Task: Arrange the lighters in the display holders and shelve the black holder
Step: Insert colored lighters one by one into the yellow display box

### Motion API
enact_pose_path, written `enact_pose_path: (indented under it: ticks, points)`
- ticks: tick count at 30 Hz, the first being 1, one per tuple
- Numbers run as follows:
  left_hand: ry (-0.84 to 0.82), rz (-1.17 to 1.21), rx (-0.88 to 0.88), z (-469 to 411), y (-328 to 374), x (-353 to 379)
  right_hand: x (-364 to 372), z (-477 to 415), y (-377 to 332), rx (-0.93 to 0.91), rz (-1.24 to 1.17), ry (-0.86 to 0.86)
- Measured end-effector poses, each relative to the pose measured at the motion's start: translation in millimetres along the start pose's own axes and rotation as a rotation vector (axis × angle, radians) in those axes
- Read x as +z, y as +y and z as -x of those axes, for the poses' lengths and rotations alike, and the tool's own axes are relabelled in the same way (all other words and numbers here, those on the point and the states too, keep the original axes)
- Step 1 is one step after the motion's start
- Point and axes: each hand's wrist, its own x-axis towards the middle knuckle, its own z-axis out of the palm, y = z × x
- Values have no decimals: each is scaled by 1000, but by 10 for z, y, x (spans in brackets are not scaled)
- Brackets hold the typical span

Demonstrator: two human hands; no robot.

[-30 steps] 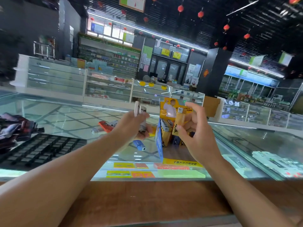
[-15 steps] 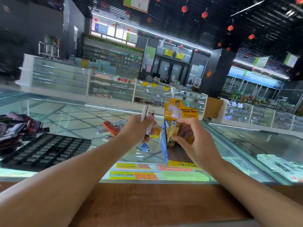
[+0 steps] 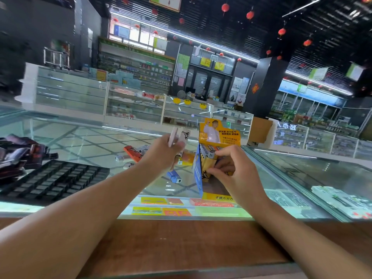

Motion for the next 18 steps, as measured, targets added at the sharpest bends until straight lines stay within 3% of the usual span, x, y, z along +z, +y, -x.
enact_pose_path:
  ticks: [10,14,18]
  points:
    - [-35,28,66,20,10,-2,-4,38,-54,-4,51,-63]
    - [-36,30,78,34,24,-26,-43,50,-19,-106,187,-28]
    - [-59,46,168,90,96,-2,-80,47,-67,-52,203,69]
